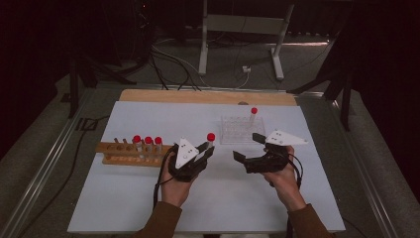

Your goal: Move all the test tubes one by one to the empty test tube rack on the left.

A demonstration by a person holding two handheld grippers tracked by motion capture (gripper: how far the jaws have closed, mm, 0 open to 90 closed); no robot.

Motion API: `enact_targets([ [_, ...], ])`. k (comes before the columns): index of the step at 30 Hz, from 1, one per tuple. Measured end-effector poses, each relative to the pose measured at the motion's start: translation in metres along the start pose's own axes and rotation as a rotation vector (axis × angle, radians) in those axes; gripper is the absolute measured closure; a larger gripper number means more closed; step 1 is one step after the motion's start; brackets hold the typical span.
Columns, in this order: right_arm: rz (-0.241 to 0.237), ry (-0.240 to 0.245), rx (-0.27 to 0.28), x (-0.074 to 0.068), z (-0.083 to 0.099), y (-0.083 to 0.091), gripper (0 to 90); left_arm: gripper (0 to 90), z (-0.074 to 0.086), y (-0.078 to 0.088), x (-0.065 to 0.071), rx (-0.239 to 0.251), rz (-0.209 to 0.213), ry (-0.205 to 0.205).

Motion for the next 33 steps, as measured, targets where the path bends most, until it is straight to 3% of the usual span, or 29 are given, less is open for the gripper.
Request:
enact_targets([
  [6, 0.033, -0.019, 0.018, 0.007, 0.003, 0.008, 0.8, 76.0, 0.0, 0.004, -0.003, 0.01, 0.012, 0.015],
  [18, 0.039, -0.067, 0.038, 0.021, 0.011, 0.018, 0.8, 76.1, 0.006, 0.015, -0.019, 0.02, 0.018, 0.056],
  [25, 0.037, -0.075, 0.054, 0.023, 0.011, 0.021, 0.8, 76.0, 0.007, 0.025, -0.028, 0.018, -0.005, 0.039],
  [33, 0.025, -0.087, 0.069, 0.025, 0.012, 0.024, 0.8, 76.0, 0.008, 0.041, -0.044, 0.045, -0.025, 0.06],
])
Point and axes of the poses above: each handheld gripper's, and its own axes: y roughly backward along the jaws, z roughly out of its underside, x roughly to its right, the point moved 2 cm from there along -y, roughly forward along the jaws, and after that the axes turned 14 degrees about -x, right-handed, at the moved point
